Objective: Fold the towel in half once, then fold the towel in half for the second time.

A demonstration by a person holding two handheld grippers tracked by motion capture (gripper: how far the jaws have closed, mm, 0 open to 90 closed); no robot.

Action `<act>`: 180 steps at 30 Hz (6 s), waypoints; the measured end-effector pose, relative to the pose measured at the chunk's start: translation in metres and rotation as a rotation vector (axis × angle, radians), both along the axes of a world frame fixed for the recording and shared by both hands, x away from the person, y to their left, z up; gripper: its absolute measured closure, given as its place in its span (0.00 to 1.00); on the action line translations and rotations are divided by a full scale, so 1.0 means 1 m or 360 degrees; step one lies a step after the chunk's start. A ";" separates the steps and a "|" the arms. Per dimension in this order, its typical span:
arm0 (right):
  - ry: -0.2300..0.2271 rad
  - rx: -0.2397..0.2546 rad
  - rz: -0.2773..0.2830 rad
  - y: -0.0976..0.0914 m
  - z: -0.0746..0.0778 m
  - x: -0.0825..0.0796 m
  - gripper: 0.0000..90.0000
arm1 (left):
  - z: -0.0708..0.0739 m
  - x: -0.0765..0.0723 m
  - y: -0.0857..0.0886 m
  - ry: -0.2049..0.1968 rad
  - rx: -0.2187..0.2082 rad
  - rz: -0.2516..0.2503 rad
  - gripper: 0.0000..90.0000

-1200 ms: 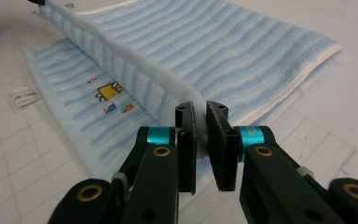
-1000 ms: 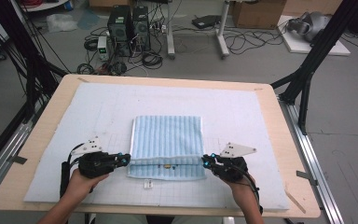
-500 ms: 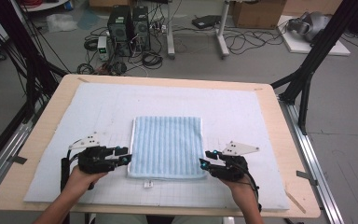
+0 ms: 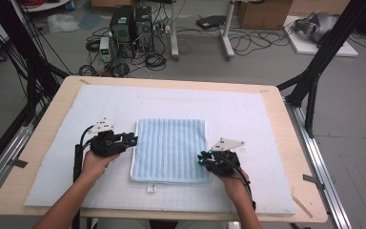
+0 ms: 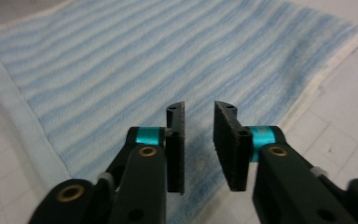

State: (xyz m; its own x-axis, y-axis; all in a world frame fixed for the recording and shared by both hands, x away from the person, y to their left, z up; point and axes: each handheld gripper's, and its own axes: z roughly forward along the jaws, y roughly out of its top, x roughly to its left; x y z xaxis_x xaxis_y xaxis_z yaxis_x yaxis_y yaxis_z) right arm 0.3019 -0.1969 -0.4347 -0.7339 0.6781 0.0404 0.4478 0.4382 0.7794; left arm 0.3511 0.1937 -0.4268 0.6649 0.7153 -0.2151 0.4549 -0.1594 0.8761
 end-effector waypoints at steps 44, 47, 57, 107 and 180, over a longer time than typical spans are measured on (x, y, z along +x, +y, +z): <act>-0.0117 0.0160 -0.0327 -0.033 0.019 0.063 0.41 | -0.013 0.037 0.000 -0.0223 -0.0062 0.0001 0.54; -0.0195 0.0131 -0.0348 -0.039 0.026 0.051 0.31 | -0.008 0.030 0.001 -0.0226 -0.0072 -0.0020 0.47; -0.0266 0.0180 -0.0299 -0.048 0.030 0.025 0.12 | -0.003 0.005 0.006 -0.0272 -0.0153 0.0064 0.19; -0.0201 0.0165 -0.0263 -0.048 0.018 0.018 0.13 | -0.005 0.085 0.002 0.0031 0.0090 0.0219 0.36; 0.0158 -0.0111 -0.0170 0.008 -0.005 0.151 0.90 | -0.024 0.091 -0.022 0.0079 0.0340 0.0047 0.96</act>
